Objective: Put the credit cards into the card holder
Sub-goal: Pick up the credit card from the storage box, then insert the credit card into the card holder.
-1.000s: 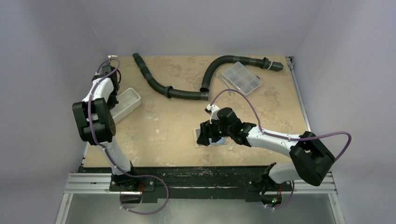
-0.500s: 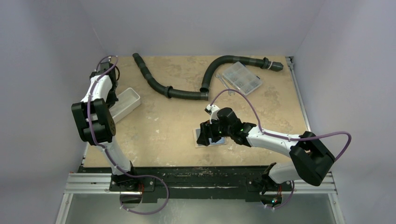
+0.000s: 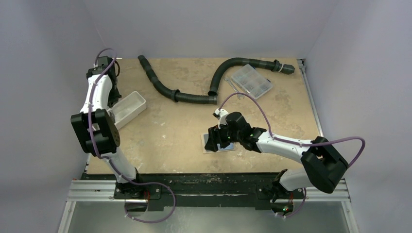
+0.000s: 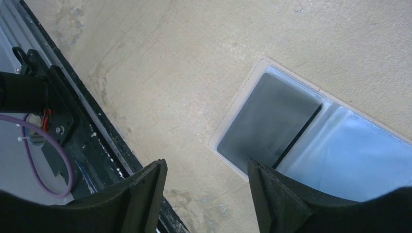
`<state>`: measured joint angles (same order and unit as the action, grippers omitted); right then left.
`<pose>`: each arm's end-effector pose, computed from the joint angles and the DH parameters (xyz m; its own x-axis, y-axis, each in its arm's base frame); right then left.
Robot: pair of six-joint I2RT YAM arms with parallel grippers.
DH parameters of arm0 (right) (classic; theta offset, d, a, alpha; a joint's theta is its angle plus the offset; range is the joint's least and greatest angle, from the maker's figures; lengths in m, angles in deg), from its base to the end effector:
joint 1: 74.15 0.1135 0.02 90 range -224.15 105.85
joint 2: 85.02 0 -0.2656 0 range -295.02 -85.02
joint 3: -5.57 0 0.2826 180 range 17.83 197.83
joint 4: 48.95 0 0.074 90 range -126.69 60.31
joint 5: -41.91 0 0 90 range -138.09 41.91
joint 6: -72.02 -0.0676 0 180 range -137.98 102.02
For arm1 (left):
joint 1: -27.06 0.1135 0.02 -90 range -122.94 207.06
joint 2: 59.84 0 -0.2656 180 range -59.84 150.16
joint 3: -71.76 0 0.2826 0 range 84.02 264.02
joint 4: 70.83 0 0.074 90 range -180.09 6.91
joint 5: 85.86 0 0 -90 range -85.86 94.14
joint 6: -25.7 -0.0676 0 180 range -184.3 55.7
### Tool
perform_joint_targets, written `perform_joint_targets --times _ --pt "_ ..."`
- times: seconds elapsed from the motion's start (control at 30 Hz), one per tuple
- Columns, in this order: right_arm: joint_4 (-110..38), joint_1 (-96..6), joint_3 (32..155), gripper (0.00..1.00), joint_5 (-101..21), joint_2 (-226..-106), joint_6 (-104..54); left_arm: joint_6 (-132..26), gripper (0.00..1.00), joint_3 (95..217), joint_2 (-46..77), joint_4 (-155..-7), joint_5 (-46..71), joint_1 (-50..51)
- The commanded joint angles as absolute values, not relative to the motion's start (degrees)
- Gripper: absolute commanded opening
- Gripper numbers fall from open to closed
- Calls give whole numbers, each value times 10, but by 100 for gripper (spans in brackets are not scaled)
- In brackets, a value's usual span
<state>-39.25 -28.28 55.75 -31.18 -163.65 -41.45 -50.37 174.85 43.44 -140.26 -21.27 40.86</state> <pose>0.2123 0.2471 0.1536 -0.7315 -0.2068 -0.6498 -0.6047 0.6371 0.4780 0.3919 0.1261 0.2445 -0.7968 -0.4196 -0.4348 -0.5691 0.7630 0.3066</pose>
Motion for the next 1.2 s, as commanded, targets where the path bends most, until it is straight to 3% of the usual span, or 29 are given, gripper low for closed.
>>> perform_joint_targets --times 0.0,0.2,0.4,0.53,0.7,0.93,1.17 --pt "-390 -287 570 70 -326 -1643 -406 -496 0 1800 382 -1419 -115 408" --pt "-403 -376 553 69 -250 -1655 -417 -471 0 1788 335 -1384 88 369" --pt "-378 -411 557 68 -269 -1651 -411 -378 0 1627 278 -1228 290 202" --pt "-350 -448 553 55 -282 -1643 -406 -287 0 1482 232 -1053 370 110" --pt "-344 -486 540 35 -263 -1649 -418 -163 0 1329 217 -798 425 -8" --pt "-359 -502 537 21 -243 -1685 -427 -128 0 1228 227 -679 458 -32" --pt "-361 -508 547 14 -258 -1717 -425 -140 0 1228 325 -643 500 -33"
